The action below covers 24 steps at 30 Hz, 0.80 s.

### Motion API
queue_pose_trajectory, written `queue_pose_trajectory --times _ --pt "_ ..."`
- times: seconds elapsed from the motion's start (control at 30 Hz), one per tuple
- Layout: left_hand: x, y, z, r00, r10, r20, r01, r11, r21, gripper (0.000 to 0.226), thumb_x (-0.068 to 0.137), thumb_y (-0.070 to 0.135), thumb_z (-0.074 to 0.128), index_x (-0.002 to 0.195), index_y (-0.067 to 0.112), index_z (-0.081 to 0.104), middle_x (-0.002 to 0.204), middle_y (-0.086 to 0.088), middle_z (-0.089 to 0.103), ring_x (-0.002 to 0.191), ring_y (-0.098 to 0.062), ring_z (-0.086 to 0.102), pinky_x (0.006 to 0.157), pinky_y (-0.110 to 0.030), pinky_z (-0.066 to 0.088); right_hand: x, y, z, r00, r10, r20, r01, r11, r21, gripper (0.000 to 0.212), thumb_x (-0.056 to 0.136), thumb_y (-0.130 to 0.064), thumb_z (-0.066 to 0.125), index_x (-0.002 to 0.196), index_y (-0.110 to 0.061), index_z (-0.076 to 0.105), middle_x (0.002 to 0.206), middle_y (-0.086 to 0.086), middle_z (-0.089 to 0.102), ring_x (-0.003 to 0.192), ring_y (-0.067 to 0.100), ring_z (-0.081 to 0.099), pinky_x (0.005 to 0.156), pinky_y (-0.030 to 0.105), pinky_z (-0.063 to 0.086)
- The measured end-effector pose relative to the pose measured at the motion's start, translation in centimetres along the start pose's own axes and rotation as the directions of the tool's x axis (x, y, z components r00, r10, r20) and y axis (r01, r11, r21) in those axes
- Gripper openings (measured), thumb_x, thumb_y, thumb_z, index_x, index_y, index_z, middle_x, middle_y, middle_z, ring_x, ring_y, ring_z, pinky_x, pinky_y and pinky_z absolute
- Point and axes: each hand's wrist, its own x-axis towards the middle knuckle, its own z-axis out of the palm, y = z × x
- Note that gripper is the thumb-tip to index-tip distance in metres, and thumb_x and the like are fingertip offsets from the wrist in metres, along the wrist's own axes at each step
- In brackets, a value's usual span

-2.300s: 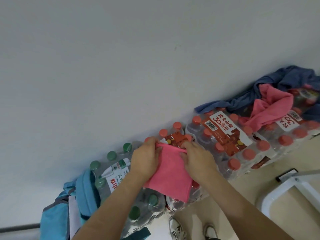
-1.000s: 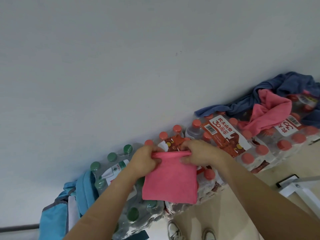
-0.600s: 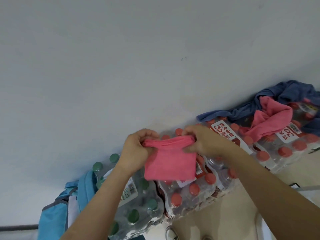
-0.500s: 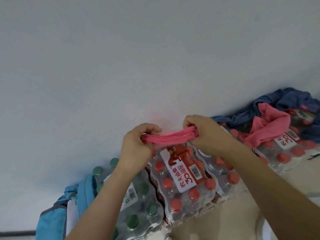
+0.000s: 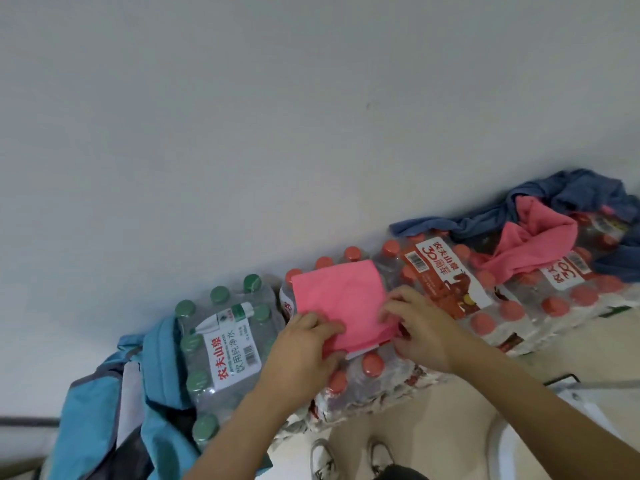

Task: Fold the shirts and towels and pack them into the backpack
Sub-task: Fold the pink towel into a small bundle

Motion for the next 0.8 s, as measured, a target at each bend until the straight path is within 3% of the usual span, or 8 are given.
queue_pose_trajectory --times 0.1,0.2,0.43,0.53,0.6,0.7,0.8 --pt "0.0 0.3 -0.1 0.997 0.019 -0.068 -0.015 0.998 0.064 0.031 0.079 0.036 0.052 0.102 0.027 0.072 0.090 0.008 0.065 0.086 -0.015 0.057 0.070 -0.029 0.053 -0.4 0.2 -0.3 0.999 0.043 -0.031 -0.039 0.992 0.118 0.028 0.072 -0.012 0.078 0.098 -0.020 0.069 0.102 -0.011 0.050 0.093 0.011 0.056 0.085 0.027 0.047" --pt "-0.1 0.8 0.0 0.996 0.032 -0.084 -0.021 0.992 0.122 0.032 0.082 0.035 0.046 0.099 0.025 0.071 0.089 0.009 0.067 0.079 -0.015 0.060 0.061 -0.032 0.055 -0.9 0.2 0.5 0.998 -0.010 -0.056 0.017 0.991 0.130 0.016 0.074 -0.010 0.077 0.087 -0.016 0.072 0.095 -0.012 0.053 0.084 0.007 0.056 0.077 0.027 0.049" --pt "-1.6 1.3 0.3 0.998 0.069 0.007 -0.068 0.953 0.296 0.028 0.086 0.038 0.050 0.094 0.023 0.073 0.097 0.004 0.065 0.084 -0.020 0.062 0.065 -0.034 0.055 -1.9 0.5 2.2 0.947 -0.277 -0.164 0.228 0.937 -0.265 0.004 0.070 -0.017 0.066 0.069 -0.017 0.063 0.076 -0.004 0.058 0.075 0.020 0.055 0.060 0.029 0.043" --pt "-2.3 1.4 0.6 0.994 0.104 0.027 -0.107 0.925 0.364 0.016 0.081 0.033 0.064 0.092 0.024 0.072 0.107 0.006 0.063 0.094 -0.016 0.062 0.071 -0.029 0.056 -2.2 0.2 2.0 0.950 -0.280 -0.141 0.224 0.920 -0.322 0.024 0.077 -0.040 0.053 0.066 -0.021 0.065 0.075 -0.007 0.059 0.078 0.017 0.058 0.065 0.030 0.043" --pt "-2.1 1.7 0.6 0.993 0.105 0.051 -0.117 0.904 0.411 0.017 0.082 0.030 0.059 0.092 0.022 0.070 0.107 0.004 0.064 0.095 -0.016 0.062 0.069 -0.028 0.057 -1.6 0.0 1.7 0.943 -0.318 -0.102 0.258 0.888 -0.380 0.030 0.075 -0.047 0.055 0.063 -0.022 0.068 0.072 -0.008 0.059 0.079 0.015 0.059 0.067 0.029 0.045" --pt "-1.6 2.1 0.8 0.995 0.082 0.057 -0.100 0.866 0.490 0.018 0.083 0.023 0.053 0.097 0.016 0.061 0.104 -0.002 0.063 0.087 -0.019 0.064 0.055 -0.028 0.056 -0.3 -0.5 1.7 0.932 -0.356 -0.066 0.304 0.868 -0.392 0.030 0.061 -0.046 0.080 0.058 -0.020 0.063 0.061 -0.006 0.055 0.060 0.016 0.058 0.049 0.026 0.046" --pt "-0.9 2.4 0.9 0.995 0.065 0.075 -0.096 0.826 0.555 0.045 0.071 0.016 0.069 0.114 0.010 0.059 0.103 -0.007 0.065 0.083 -0.022 0.066 0.050 -0.030 0.056 0.1 -1.5 1.6 0.933 -0.357 -0.054 0.304 0.857 -0.417 0.044 0.052 -0.052 0.084 0.077 -0.021 0.065 0.062 -0.003 0.056 0.049 0.017 0.057 0.039 0.025 0.041"
